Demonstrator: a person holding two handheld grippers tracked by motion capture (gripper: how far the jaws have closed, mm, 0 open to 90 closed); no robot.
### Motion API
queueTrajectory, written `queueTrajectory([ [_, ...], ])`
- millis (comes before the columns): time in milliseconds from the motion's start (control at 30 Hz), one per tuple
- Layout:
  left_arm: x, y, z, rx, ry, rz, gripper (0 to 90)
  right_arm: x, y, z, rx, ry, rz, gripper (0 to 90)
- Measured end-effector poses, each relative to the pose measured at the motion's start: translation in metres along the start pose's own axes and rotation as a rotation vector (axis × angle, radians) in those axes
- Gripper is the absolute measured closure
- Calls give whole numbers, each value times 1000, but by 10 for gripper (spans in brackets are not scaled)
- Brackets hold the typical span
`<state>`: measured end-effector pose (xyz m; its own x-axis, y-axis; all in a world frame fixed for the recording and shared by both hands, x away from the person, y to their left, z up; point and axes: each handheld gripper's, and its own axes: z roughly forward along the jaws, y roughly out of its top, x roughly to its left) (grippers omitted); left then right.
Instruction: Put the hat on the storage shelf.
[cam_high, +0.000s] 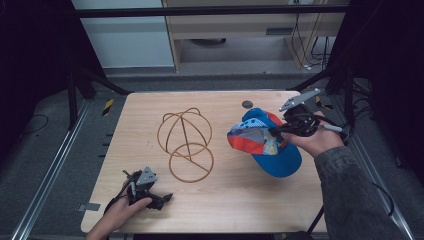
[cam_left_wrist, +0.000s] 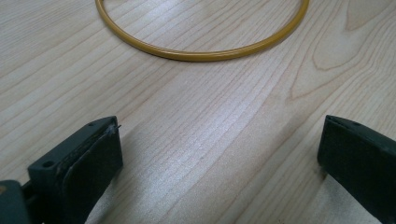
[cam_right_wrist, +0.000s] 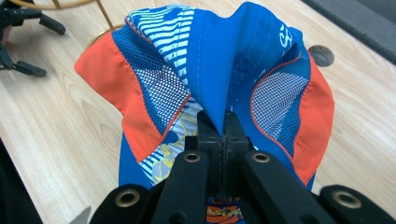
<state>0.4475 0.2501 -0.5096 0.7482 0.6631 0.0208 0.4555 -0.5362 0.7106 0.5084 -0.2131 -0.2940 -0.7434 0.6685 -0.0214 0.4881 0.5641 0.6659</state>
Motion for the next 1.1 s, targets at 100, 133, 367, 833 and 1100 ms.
queueTrajectory([
  [100, 0, 0, 0, 0, 1, -1, 0, 1, 3, -6, -4, -6, -5, 899],
  [133, 0, 0, 0, 1, 1, 0, 0, 1, 3, -7, -7, -7, -10, 899],
  [367, 0, 0, 0, 1, 4, -2, 0, 3, 16, -23, -37, -18, -23, 899],
  [833, 0, 0, 0, 5, 3, -2, 0, 15, 46, -39, -95, -15, -67, 899],
  [1100, 0, 0, 0, 5, 1, -4, 0, 22, 60, -43, -120, -2, -82, 899],
])
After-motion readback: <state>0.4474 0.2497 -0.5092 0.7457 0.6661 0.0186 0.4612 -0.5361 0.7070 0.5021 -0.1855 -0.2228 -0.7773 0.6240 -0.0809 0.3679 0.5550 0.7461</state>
